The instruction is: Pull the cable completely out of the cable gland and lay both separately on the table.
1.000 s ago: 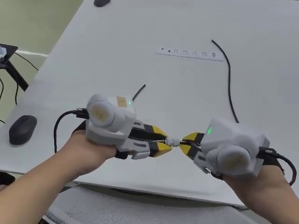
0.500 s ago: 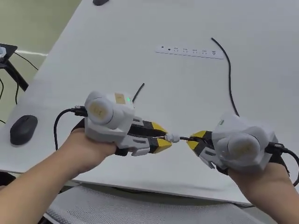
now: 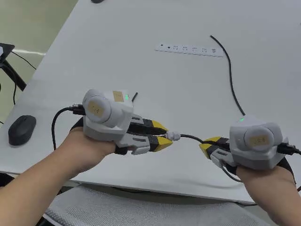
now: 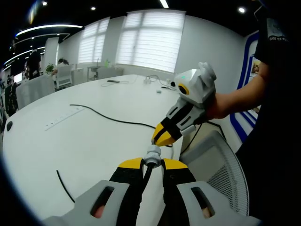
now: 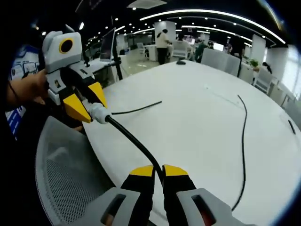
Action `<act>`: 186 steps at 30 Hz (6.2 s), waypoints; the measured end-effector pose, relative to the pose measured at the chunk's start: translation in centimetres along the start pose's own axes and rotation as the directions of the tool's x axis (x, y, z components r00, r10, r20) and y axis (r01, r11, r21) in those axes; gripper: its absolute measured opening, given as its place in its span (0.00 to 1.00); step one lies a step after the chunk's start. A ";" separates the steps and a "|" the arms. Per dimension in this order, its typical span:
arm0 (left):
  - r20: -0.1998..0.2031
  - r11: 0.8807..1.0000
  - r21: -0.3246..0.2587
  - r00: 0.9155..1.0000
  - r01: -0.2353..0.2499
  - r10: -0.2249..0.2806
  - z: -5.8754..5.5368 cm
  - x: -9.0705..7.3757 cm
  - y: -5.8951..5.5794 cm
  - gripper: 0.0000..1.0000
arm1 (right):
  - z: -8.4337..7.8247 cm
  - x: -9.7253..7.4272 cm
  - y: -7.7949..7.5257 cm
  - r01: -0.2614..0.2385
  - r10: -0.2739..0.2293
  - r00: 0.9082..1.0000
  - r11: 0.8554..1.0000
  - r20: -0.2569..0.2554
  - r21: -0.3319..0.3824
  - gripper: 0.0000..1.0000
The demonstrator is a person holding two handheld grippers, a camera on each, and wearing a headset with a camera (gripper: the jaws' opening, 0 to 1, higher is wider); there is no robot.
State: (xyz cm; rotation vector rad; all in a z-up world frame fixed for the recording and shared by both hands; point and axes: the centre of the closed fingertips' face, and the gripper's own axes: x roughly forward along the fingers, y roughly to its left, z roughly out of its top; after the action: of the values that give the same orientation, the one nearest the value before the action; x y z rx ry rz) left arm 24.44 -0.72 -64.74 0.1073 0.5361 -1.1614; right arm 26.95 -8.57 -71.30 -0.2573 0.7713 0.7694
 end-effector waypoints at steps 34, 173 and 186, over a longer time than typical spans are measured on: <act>-0.012 1.000 0.012 1.000 -0.015 0.015 0.0 0.0 0.4 0.15 | -4.2 0.1 -1.9 0.014 -0.006 0.998 0.993 -0.062 0.119 0.02; -0.010 0.999 -0.007 0.999 -0.036 0.036 -0.3 -0.7 1.5 0.15 | 0.5 -1.4 -0.8 -0.013 0.013 1.000 0.999 0.004 0.045 0.26; -0.010 0.999 -0.013 0.999 -0.036 0.036 -0.3 -0.9 1.6 0.15 | 6.3 -0.7 3.2 -0.083 0.104 0.992 0.968 0.077 -0.239 0.36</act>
State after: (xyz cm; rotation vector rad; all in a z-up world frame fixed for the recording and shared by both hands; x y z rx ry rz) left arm 25.47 0.75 -64.93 0.1110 0.5484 -1.1227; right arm 27.73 -3.75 -66.17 -0.3991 0.6104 0.9572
